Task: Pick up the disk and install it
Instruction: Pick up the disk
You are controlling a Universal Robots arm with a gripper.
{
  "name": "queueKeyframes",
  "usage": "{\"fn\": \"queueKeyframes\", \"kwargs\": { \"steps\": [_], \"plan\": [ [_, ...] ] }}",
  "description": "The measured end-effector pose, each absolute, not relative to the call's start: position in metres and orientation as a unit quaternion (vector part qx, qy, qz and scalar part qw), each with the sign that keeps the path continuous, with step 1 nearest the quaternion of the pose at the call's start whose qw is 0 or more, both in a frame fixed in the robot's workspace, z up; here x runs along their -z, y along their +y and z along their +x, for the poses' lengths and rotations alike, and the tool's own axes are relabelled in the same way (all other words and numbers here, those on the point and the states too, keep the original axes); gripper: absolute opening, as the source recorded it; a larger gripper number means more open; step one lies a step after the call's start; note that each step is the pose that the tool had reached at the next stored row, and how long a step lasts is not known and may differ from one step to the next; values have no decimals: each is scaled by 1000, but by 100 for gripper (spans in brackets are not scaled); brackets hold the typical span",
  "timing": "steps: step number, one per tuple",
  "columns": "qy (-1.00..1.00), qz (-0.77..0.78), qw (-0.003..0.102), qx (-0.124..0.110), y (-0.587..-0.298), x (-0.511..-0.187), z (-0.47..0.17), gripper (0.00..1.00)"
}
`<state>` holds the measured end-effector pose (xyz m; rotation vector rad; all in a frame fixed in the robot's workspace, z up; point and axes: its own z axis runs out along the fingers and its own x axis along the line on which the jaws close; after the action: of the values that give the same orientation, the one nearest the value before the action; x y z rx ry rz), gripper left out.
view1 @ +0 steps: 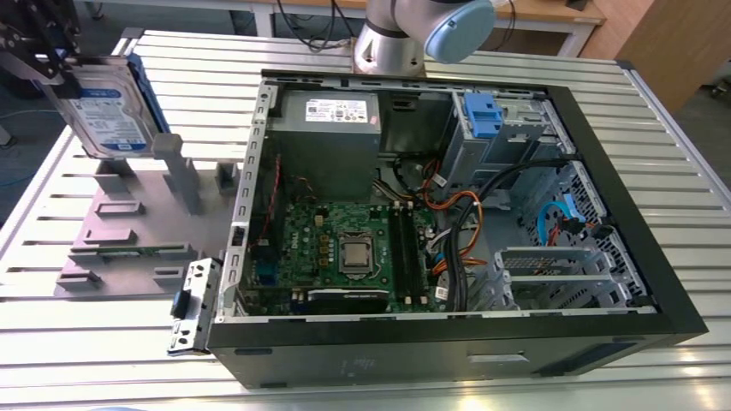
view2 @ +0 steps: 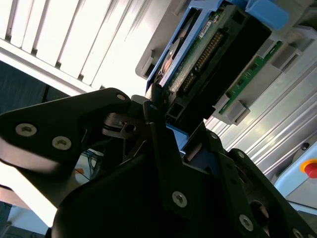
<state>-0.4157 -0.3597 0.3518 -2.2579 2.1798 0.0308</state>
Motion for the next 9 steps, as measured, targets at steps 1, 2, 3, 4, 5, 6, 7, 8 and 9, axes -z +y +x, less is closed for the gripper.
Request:
{"fn": "queueKeyframes", "kwargs": {
  "steps": [1, 2, 3, 4, 5, 6, 7, 8, 9],
  "plan": [
    [695, -719, 1, -10, -360, -352, -416, 36],
    [695, -719, 1, -10, -360, -352, -416, 36],
    [695, -719, 2, -10, -360, -353, -416, 36],
    [695, -719, 2, -10, -360, -353, -416, 36],
    [695, -719, 2, -10, -360, -353, -416, 36],
    [695, -719, 1, -10, -360, -353, -416, 36],
    [695, -719, 2, -10, -360, -354, -416, 36],
    [695, -719, 2, -10, -360, -354, -416, 36],
    [695, -719, 1, -10, -360, -354, -416, 36]
  ]
}}
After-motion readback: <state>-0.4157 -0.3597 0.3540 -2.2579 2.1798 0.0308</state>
